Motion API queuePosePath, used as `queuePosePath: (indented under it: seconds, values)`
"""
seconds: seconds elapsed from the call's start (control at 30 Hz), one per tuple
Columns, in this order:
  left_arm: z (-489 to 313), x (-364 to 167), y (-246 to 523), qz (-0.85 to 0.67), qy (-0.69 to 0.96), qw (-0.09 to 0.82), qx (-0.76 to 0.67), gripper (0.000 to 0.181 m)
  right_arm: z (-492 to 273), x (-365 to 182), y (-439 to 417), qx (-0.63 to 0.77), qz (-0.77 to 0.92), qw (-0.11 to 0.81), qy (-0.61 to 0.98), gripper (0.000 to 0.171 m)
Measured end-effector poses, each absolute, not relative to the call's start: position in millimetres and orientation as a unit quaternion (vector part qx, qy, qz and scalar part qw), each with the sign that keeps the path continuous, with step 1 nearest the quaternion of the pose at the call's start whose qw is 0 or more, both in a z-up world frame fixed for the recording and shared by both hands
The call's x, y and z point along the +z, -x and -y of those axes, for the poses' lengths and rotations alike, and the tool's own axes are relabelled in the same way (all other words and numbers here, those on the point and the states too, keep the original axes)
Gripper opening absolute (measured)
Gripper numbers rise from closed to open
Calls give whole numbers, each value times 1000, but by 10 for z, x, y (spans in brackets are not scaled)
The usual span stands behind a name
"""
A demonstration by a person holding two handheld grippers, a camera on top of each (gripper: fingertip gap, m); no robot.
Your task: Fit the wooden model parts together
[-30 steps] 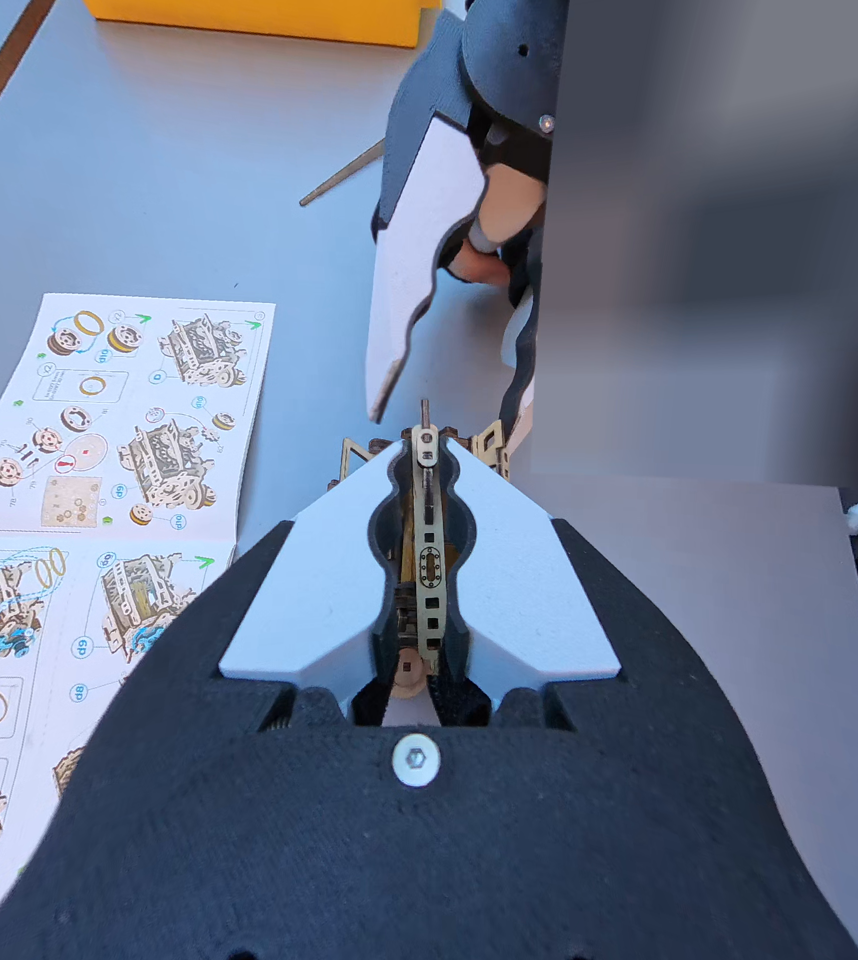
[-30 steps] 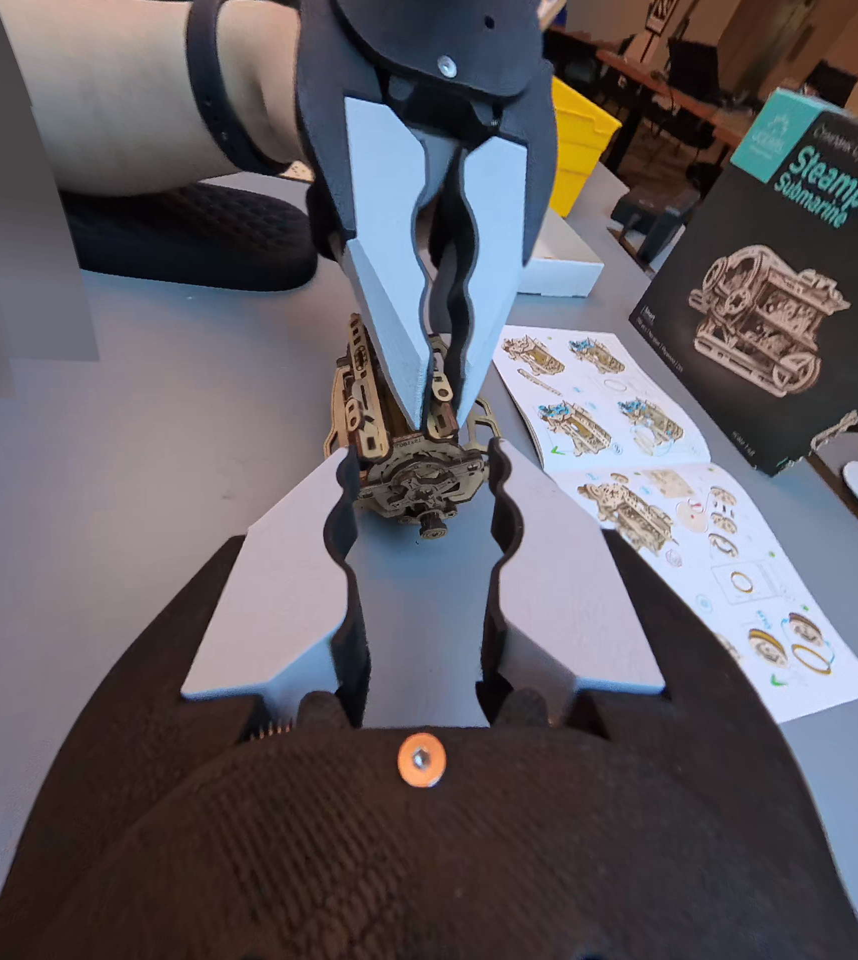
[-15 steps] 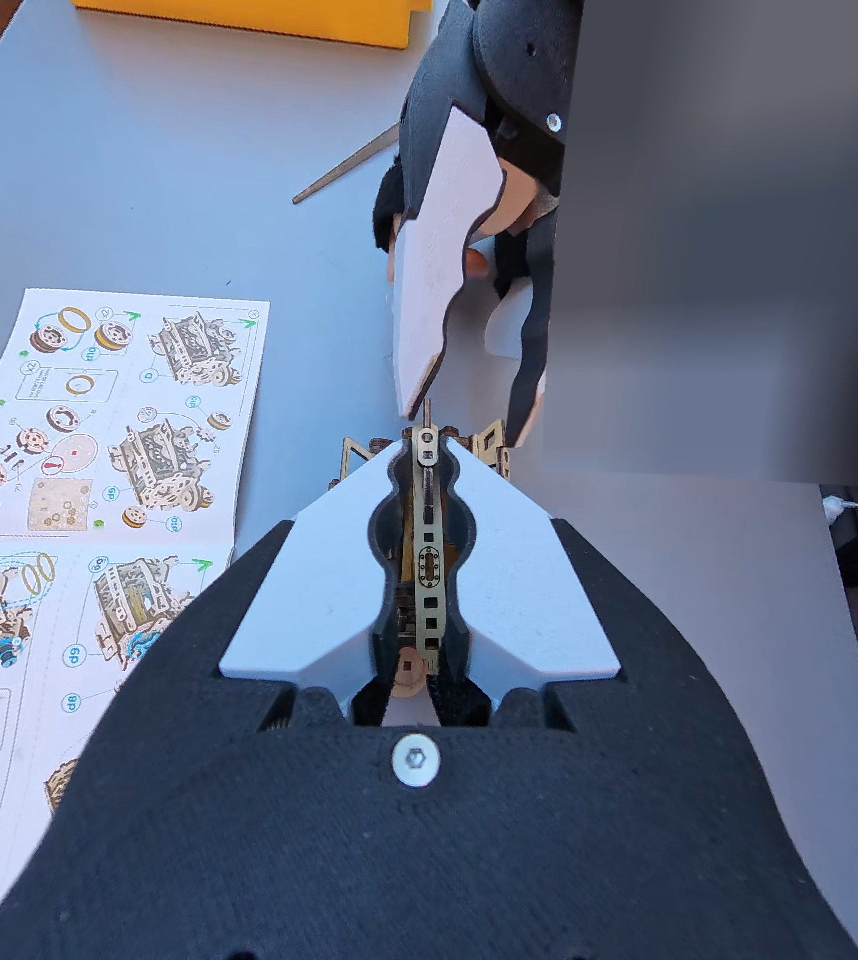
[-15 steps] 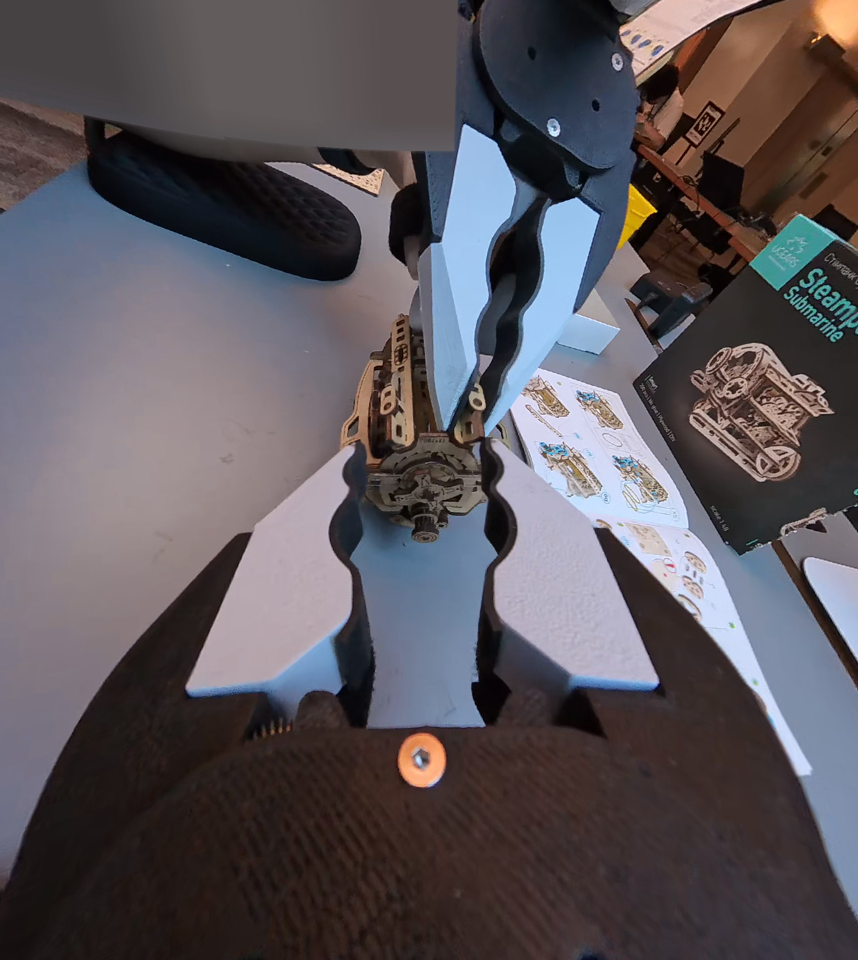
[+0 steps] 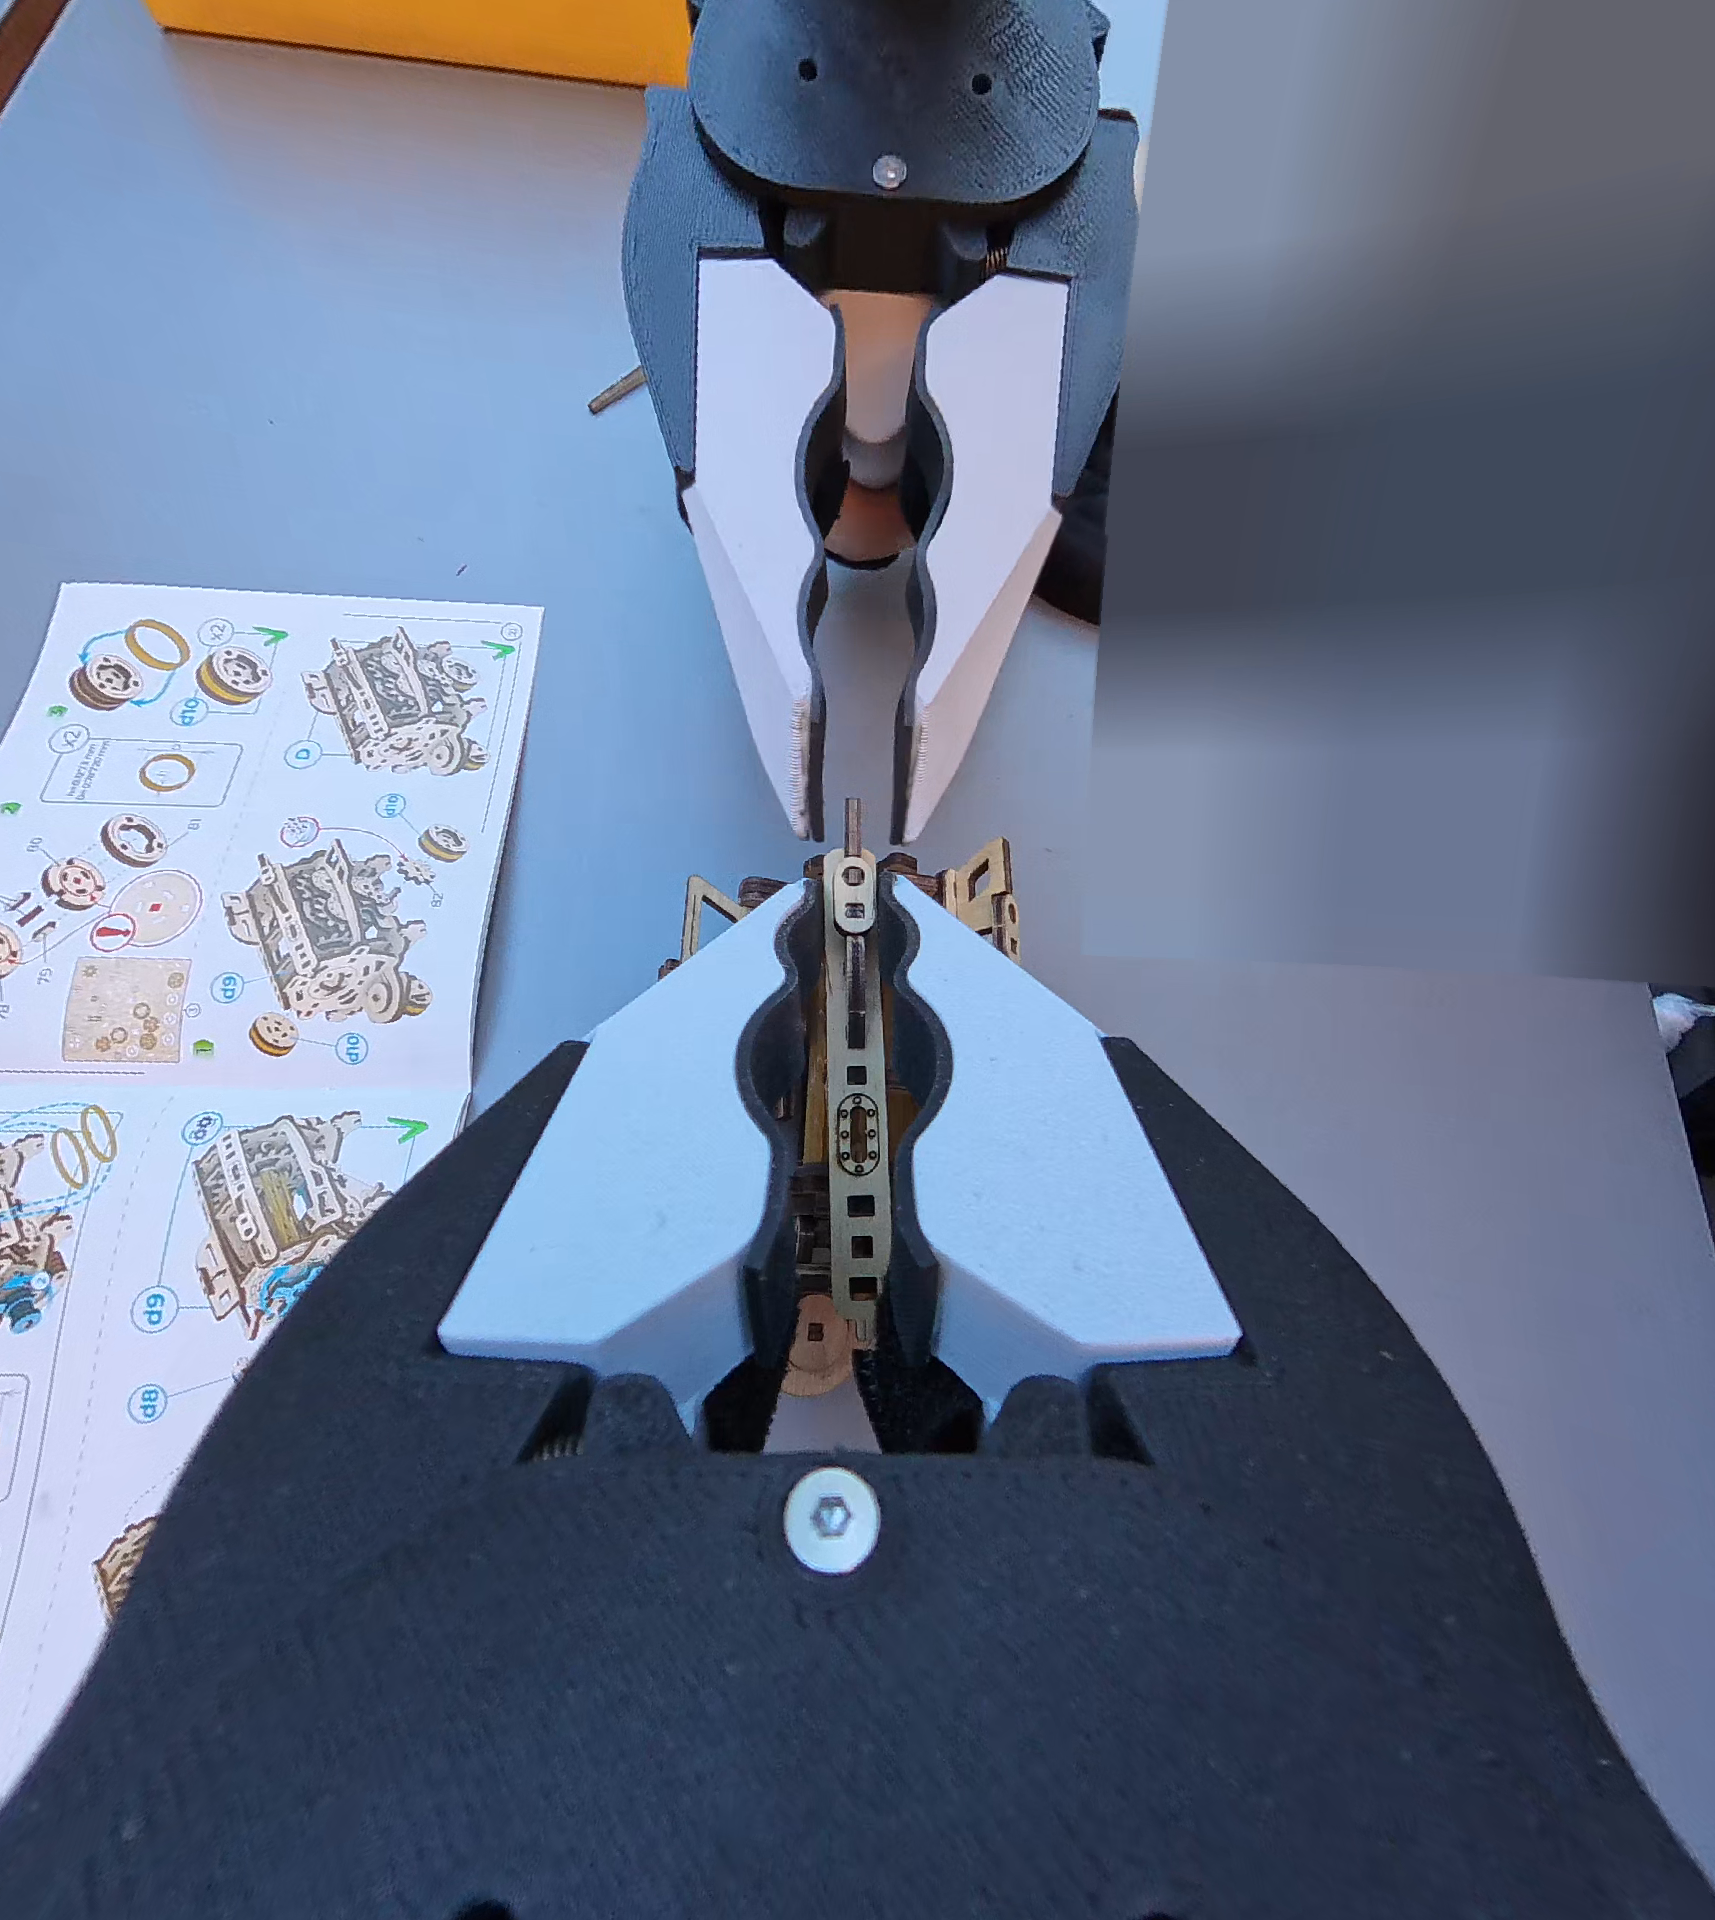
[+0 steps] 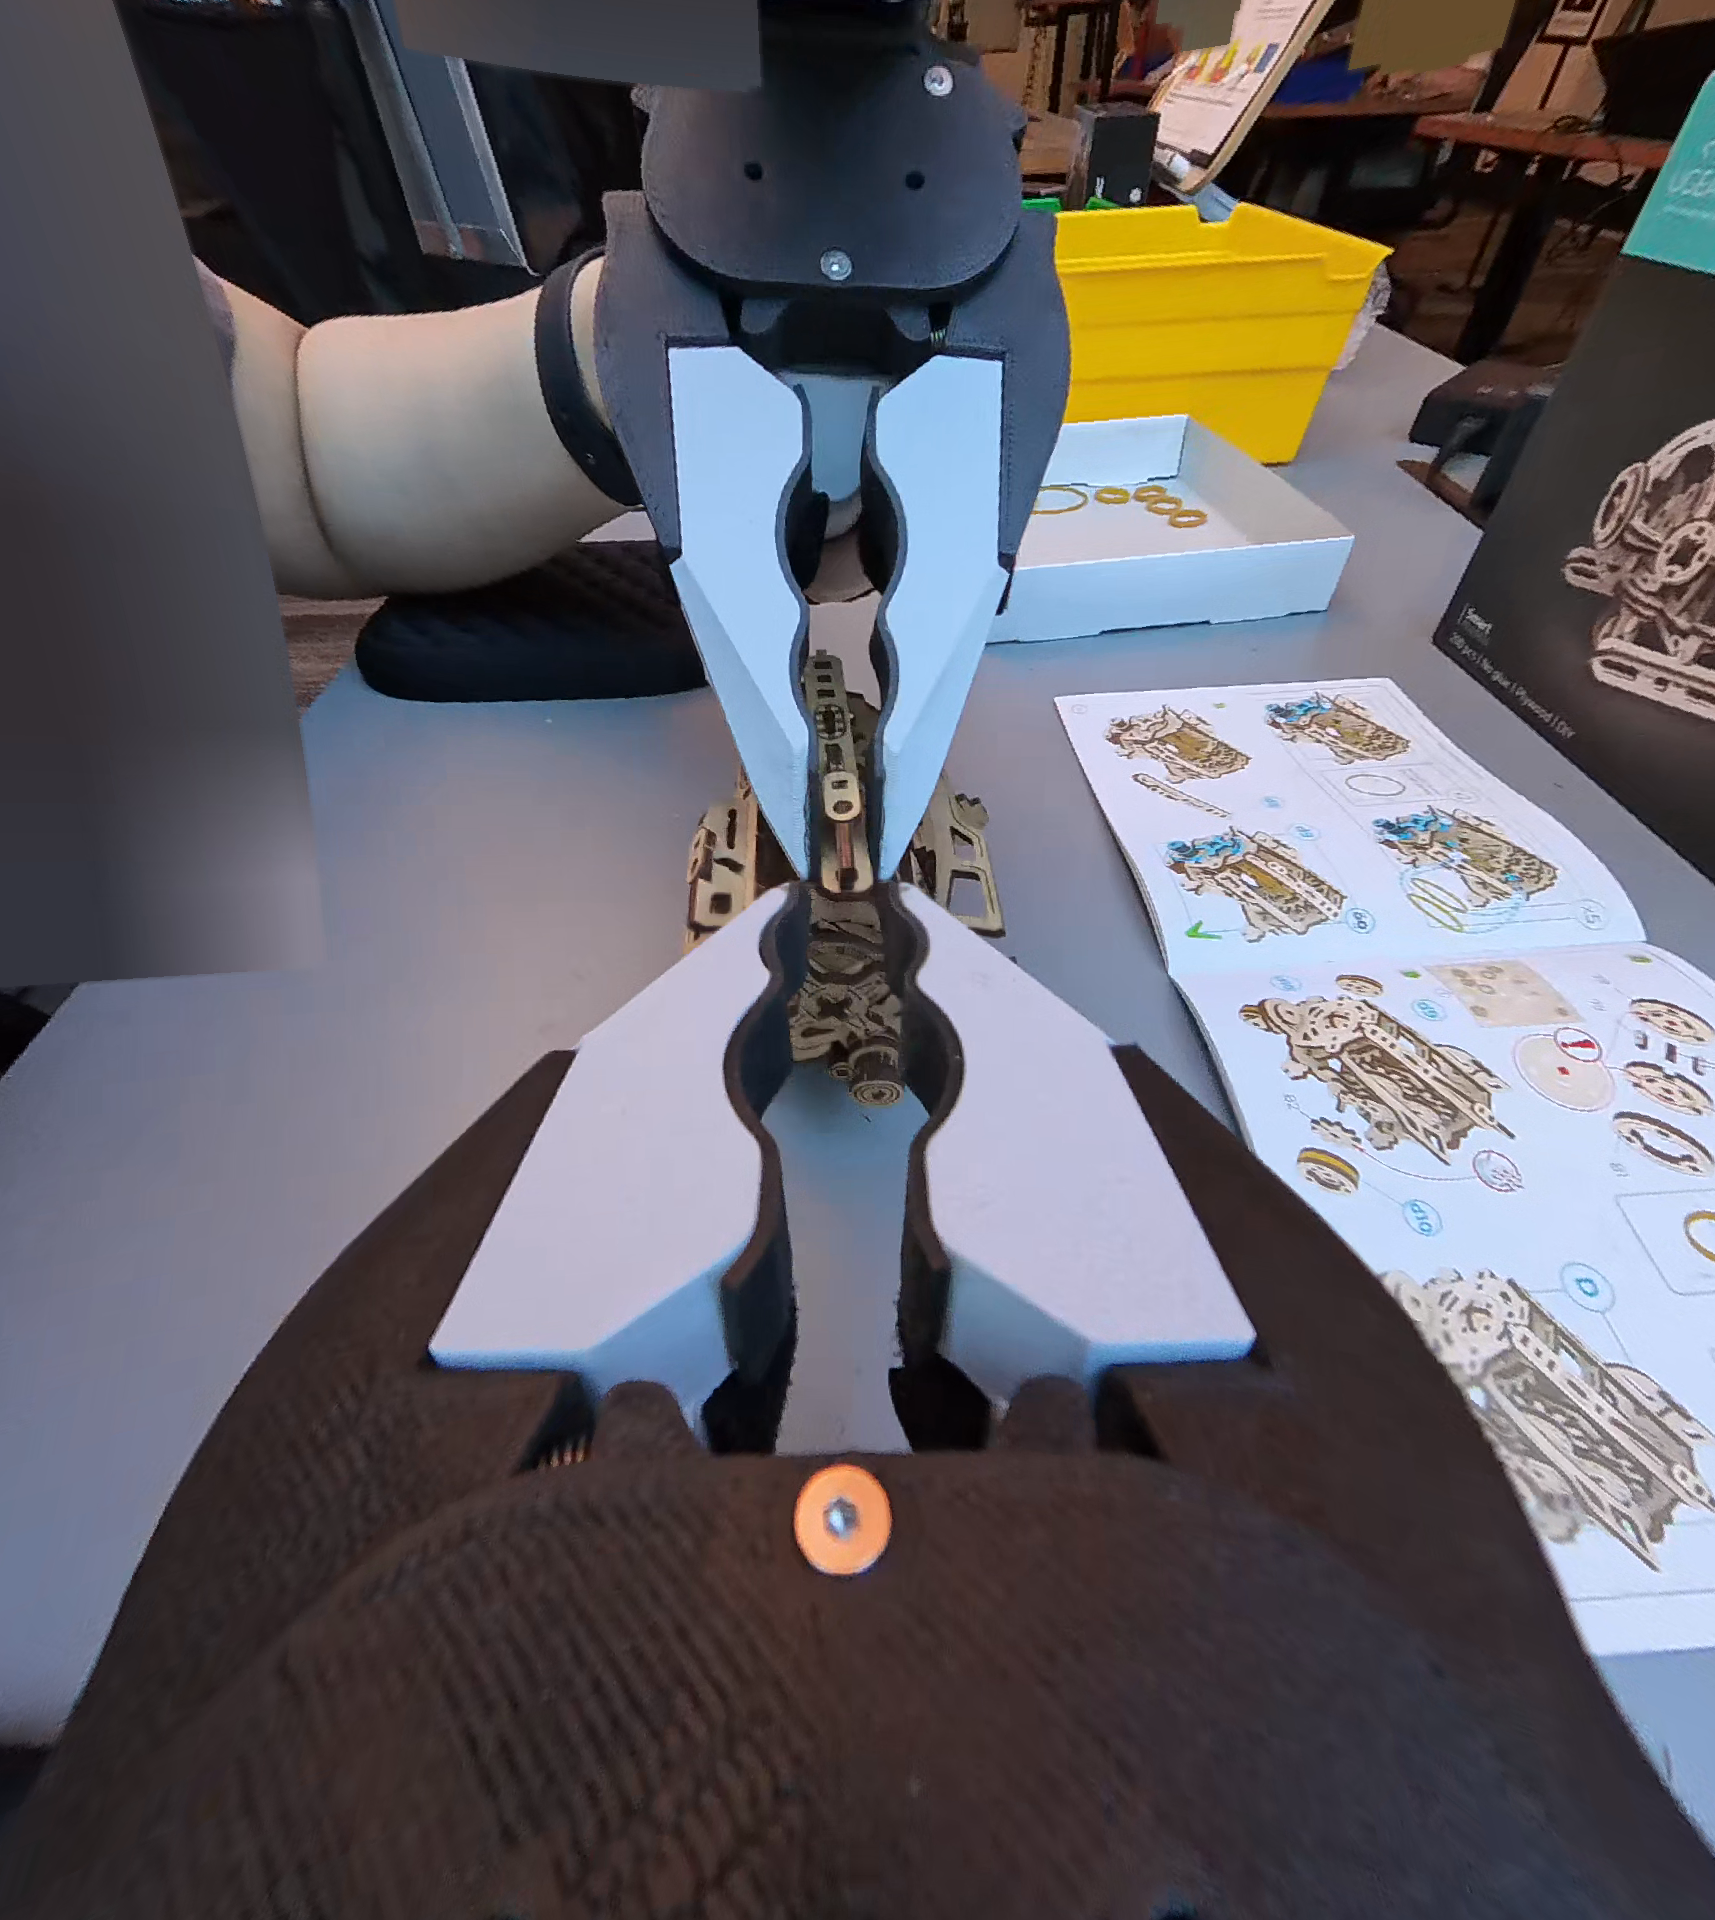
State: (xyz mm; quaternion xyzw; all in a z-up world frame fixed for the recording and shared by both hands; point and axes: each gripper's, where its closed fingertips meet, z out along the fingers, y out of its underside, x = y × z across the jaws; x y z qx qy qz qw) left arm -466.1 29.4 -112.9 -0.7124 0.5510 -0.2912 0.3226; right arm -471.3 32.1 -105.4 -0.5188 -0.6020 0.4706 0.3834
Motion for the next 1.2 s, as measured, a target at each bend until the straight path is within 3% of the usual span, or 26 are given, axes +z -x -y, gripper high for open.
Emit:
queuePosePath:
  seconds: [0.27,1.2]
  values:
    - [-290,-1129,4660,-553,711,325,-290,7,-320,-1030,4757,485,595,366,526,3]
    - [-290,-1108,4756,-522,722,331,-312,8,-329,-1034,4778,461,613,378,518,2]
